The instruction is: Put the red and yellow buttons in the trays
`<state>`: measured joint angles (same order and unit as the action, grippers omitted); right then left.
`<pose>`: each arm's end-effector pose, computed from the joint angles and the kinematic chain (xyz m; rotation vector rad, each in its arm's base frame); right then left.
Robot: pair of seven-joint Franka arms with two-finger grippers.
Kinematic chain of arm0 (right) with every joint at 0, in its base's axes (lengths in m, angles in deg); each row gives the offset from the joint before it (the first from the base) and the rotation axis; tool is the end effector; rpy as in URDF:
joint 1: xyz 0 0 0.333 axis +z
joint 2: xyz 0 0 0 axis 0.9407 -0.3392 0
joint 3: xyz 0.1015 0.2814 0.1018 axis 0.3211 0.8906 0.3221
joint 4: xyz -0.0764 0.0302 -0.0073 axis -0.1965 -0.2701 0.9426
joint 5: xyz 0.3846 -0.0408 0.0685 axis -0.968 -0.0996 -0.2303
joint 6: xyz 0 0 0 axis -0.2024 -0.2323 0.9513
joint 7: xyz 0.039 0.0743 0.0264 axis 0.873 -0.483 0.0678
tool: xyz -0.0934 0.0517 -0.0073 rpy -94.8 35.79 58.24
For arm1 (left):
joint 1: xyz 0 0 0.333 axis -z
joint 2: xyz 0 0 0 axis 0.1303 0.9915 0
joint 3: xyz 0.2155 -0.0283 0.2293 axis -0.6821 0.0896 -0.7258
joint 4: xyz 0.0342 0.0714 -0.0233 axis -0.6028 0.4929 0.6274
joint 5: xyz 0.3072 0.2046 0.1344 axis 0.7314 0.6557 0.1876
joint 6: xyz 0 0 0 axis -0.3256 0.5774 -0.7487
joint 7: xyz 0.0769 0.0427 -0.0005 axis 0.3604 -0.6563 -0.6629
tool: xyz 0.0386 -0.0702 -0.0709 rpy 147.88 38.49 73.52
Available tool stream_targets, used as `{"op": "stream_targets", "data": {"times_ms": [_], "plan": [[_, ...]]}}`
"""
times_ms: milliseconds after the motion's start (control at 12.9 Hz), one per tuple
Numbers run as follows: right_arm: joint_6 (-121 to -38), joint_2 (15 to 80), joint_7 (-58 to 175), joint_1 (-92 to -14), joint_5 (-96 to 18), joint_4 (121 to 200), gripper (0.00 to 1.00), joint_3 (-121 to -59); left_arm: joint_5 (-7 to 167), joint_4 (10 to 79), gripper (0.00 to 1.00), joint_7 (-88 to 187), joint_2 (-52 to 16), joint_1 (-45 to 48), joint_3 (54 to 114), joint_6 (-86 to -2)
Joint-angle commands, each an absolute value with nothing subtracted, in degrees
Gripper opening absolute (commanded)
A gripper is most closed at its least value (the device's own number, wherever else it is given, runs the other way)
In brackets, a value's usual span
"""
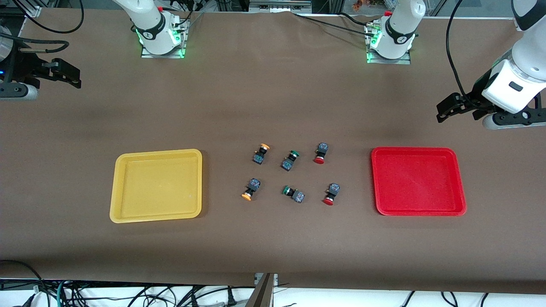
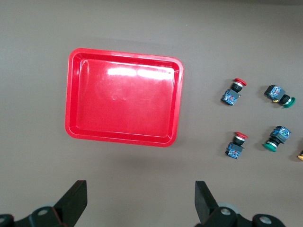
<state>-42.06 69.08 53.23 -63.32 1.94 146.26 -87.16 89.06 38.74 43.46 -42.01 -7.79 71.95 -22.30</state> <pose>0.5420 0.0325 0.6314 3.0508 0.0952 -0.2343 0.5660 -0.0580 0.5891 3.1277 0.1778 0.0082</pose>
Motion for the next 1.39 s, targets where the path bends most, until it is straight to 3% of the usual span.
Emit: {"op": "stream_targets", "data": {"times_ms": [0, 465, 852, 1085, 1317], "plan": [[-40.9, 68.3, 53.2, -63.8, 1.5, 144.6, 1.0, -86.9, 87.3, 36.6, 1.0, 43.9, -40.8, -8.2, 72.1, -21.0], [-41.2, 68.2, 53.2, -63.8, 1.4, 144.6, 1.0, -87.0, 87.3, 37.1, 1.0, 43.8, -40.2, -7.6, 72.5, -20.1], [-41.3, 68.1, 53.0, -64.1, 1.4, 144.6, 1.0, -87.0, 87.3, 37.2, 1.0, 43.9, -31.9, -5.2, 77.5, -16.1], [-41.5, 67.4, 52.9, -64.1, 1.4, 144.6, 1.0, -87.0, 87.5, 37.4, 1.0, 43.4, -25.9, -3.5, 80.1, -20.9], [-42.1, 62.5, 52.6, -64.0, 0.9, 144.6, 1.0, -86.9, 87.4, 37.4, 1.0, 39.2, -20.7, 0.6, 80.1, -28.3]]}}
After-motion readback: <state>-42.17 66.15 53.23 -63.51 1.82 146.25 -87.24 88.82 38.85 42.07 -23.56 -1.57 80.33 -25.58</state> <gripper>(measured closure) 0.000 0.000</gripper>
